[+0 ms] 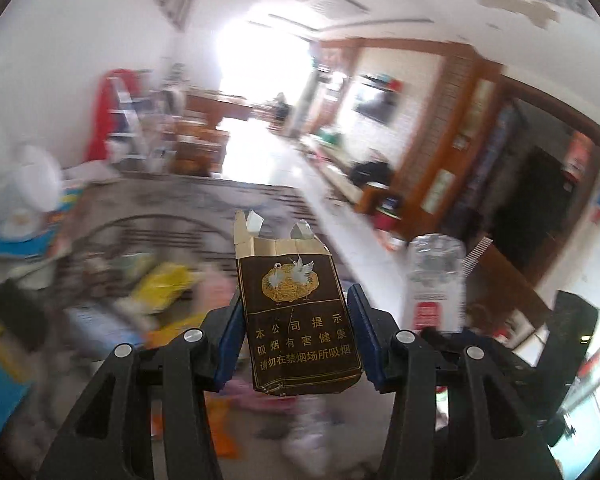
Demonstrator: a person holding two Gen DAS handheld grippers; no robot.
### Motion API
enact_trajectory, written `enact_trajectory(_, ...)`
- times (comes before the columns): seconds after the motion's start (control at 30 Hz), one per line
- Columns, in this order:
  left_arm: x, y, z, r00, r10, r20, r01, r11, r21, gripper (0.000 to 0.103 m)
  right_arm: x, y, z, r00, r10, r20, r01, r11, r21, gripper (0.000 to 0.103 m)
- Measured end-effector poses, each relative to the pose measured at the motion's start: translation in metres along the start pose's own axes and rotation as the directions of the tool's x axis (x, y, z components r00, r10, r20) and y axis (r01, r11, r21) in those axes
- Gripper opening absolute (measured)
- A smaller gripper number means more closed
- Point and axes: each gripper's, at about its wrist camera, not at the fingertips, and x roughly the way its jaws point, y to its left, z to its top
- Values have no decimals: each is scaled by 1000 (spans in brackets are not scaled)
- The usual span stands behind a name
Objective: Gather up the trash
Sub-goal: 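Carry the bottle and pack to the red bucket, release bottle with right tool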
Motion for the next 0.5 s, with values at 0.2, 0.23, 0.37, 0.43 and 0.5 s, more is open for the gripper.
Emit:
enact_trajectory(0.2, 38, -72, -16, 988, -142, -68, 148, 985, 90, 47, -22, -64, -8, 991, -137, 2, 136, 987, 90, 56)
enact_trajectory(0.23, 42, -77, -19, 984, -158, -80, 165, 982, 89, 47, -24, -76, -10, 987, -159, -5, 159, 981, 107, 56)
enact_trajectory(0.37, 66, -90, -33, 965, -221, -140, 234, 969, 81, 47, -31, -125, -20, 970, -242, -37, 245, 949, 201, 56)
enact_trajectory(0.43, 78, -98, -38, 957, -236, -168, 252, 964, 84, 47, -33, -151, -25, 959, -278, -63, 285, 924, 254, 56)
enact_trajectory(0.5, 91, -107, -43, 949, -249, -191, 270, 959, 90, 47, -32, -177, -35, 944, -314, -98, 329, 894, 305, 56)
